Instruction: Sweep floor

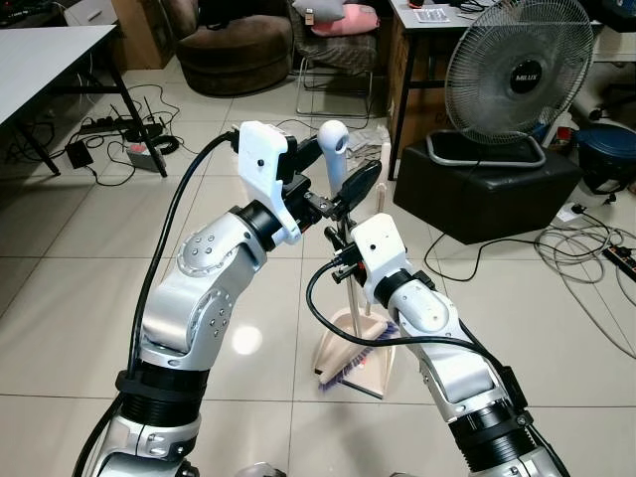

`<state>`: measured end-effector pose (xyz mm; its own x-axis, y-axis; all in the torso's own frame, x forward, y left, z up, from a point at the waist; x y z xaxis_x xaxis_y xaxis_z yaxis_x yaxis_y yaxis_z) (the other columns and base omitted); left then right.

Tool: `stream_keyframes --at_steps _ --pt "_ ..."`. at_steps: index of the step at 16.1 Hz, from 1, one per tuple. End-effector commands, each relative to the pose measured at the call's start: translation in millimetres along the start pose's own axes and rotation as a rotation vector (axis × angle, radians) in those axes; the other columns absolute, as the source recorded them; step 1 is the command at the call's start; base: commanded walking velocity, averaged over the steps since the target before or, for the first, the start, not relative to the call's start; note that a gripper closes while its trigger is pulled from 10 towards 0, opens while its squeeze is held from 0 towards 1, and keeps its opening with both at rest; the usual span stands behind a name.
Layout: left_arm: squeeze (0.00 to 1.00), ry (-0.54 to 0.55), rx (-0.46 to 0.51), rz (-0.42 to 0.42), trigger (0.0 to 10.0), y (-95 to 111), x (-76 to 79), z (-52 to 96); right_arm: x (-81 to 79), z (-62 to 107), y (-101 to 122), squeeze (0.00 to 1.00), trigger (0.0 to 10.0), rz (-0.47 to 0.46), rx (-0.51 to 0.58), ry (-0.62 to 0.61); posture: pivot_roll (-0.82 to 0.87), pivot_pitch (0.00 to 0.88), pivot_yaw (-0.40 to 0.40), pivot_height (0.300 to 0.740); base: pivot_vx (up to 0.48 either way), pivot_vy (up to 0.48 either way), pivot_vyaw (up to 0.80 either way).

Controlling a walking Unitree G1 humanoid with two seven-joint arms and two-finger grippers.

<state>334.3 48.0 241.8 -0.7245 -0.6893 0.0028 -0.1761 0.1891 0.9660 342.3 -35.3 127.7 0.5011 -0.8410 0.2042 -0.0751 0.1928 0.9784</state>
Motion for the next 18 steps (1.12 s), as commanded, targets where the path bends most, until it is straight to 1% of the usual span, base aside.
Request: stream_keyframes --at_steps 1,2,3,4,5,7,13,14,16,17,18 --pt "0.00 0.006 0.007 -0.003 1.4 1.5 -2.4 -1.5 -1.5 -4.1 19.6 0.00 10.0 0.021 0.074 0.015 -0.06 0.044 0.059 0.740 0.000 0.000 0.00" --pt "0.00 0.009 0.010 -0.002 0.0 2.0 -2.7 -1.8 -1.5 -4.3 19.8 0.00 10.0 0.022 0.074 0.014 -0.06 0.043 0.059 0.740 0.000 0.000 0.00" --pt "0.00 0.011 0.009 -0.005 0.4 2.1 -2.9 -1.9 -1.3 -4.4 20.0 0.00 10.0 0.022 0.075 0.014 -0.06 0.043 0.059 0.740 0.000 0.000 0.00" --pt "0.00 0.020 0.008 -0.014 7.8 2.2 -4.0 -2.0 -0.8 -4.7 20.4 0.00 10.0 0.023 0.076 0.011 -0.06 0.042 0.058 0.740 0.000 0.000 0.00" --pt "0.00 0.024 0.008 -0.016 10.0 2.2 -4.5 -2.4 0.8 -5.3 21.1 0.00 10.0 0.024 0.078 0.001 -0.06 0.041 0.057 0.740 0.000 0.000 0.00" --pt "0.00 0.022 0.008 -0.014 10.0 1.8 -4.0 -2.6 1.6 -5.8 21.4 0.00 10.0 0.023 0.079 -0.005 -0.06 0.040 0.057 0.740 0.000 0.000 0.00" --pt "0.00 0.015 0.014 -0.007 10.0 0.9 -1.5 -3.1 -3.0 -7.4 22.9 0.00 10.0 0.024 0.084 0.004 -0.06 0.030 0.052 0.740 0.000 0.000 0.00" --pt "0.00 0.011 0.016 -0.004 6.2 1.0 -0.9 -2.9 -3.5 -7.3 22.9 0.00 10.0 0.024 0.085 0.006 -0.06 0.024 0.050 0.740 0.000 0.000 0.00" --pt "0.00 0.010 0.017 -0.003 2.6 1.1 -0.8 -2.6 -4.1 -7.3 22.8 0.00 10.0 0.023 0.085 0.007 -0.06 0.024 0.051 0.740 0.000 0.000 0.00" --pt "0.00 0.006 0.022 0.002 0.0 1.9 0.1 -2.3 -4.5 -7.0 22.8 0.00 10.0 0.023 0.086 0.007 -0.06 0.023 0.052 0.740 0.000 0.000 0.00" --pt "0.00 0.000 0.024 0.005 0.0 2.0 0.9 -2.3 -4.5 -6.9 22.7 0.00 10.0 0.022 0.086 0.006 -0.06 0.023 0.052 0.740 0.000 0.000 0.00"
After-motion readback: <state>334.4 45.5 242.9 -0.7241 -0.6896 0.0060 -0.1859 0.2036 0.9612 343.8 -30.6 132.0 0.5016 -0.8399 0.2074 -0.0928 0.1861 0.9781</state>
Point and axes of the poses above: a point about 5 cm out from each wrist's last joint towards the gripper, its own z axis pointing back from the gripper into the wrist, its own y axis along the axis of the wrist's last joint, x = y × z, the point moved 5 cm from there along -z, pointing out of the wrist towards the gripper, and after that the axes turned 1 degree about -z, right-handed, at the moved point
